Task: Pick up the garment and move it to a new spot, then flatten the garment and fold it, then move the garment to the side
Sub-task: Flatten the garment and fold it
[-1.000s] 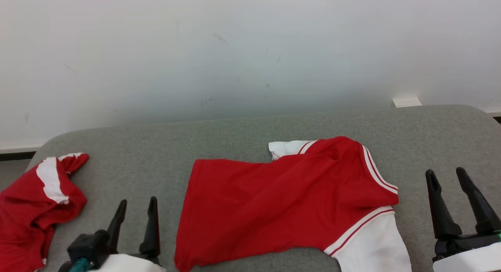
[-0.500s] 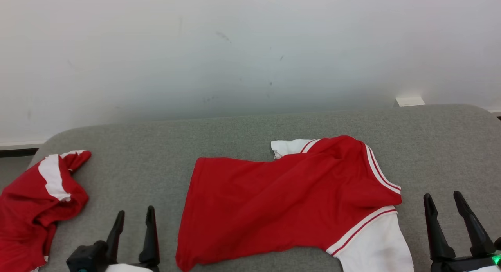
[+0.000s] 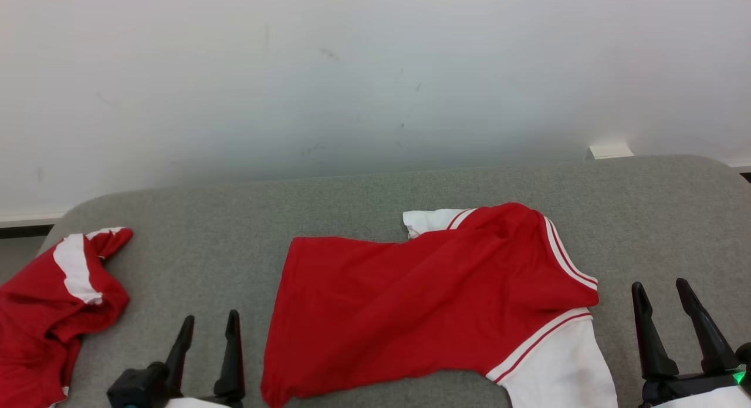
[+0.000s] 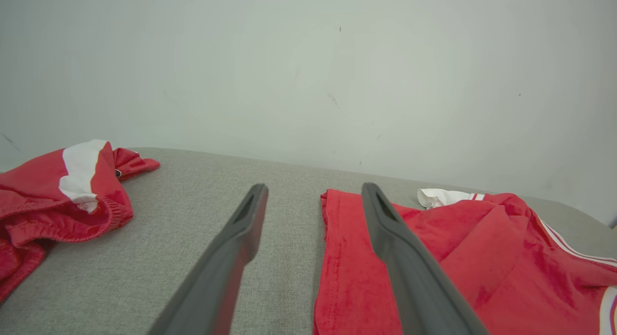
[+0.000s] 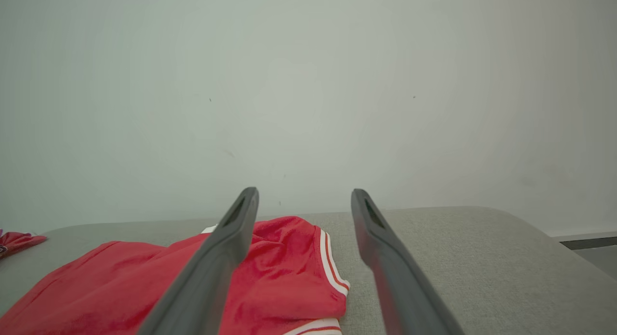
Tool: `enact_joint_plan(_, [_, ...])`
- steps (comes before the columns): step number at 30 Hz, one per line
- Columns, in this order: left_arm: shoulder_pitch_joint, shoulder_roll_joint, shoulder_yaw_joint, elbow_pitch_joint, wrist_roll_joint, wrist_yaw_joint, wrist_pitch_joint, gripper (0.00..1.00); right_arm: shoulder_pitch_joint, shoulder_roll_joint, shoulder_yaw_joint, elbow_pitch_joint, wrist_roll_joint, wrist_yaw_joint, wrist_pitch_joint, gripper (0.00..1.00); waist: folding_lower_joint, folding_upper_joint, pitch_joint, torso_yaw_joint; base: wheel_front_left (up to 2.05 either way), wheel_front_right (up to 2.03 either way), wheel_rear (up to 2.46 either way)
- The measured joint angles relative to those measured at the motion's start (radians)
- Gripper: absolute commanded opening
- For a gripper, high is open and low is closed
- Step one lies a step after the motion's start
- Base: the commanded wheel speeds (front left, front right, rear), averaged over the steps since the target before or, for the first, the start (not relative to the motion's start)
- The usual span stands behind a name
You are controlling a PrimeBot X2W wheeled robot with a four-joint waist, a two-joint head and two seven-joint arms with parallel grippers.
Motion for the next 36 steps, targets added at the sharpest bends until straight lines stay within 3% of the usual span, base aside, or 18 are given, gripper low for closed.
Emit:
enact_joint_plan(13, [0.0,-0.017,0.015,0.012,0.023,-0.026,0.0,1.0,-0.025,0.003,0.012,0.001,-0.003,0.0,0.0,1.0,0.0,0.0,0.007,0.001,0.0,0.0,0.0])
enact_joint_plan(20, [0.012,-0.017,-0.003,0.053,0.024,-0.047,0.003,1.0,-0.008,-0.037,-0.03,0.024,-0.002,0.0,0.005,1.0,0.0,0.0,0.009,0.003,0.0,0.0,0.0])
enact_joint_plan(28, [0.023,-0.002,-0.05,0.061,0.022,-0.064,0.176,1.0,0.044,-0.076,0.005,0.139,0.044,0.0,0.19,1.0,0.0,0.0,0.019,0.004,0.0,0.0,0.0])
enact_joint_plan(36, [0.033,0.004,-0.08,0.061,0.011,-0.059,0.323,1.0,0.011,-0.045,0.115,0.288,0.11,0.0,0.328,1.0,0.0,0.0,0.036,-0.001,0.0,0.0,0.0])
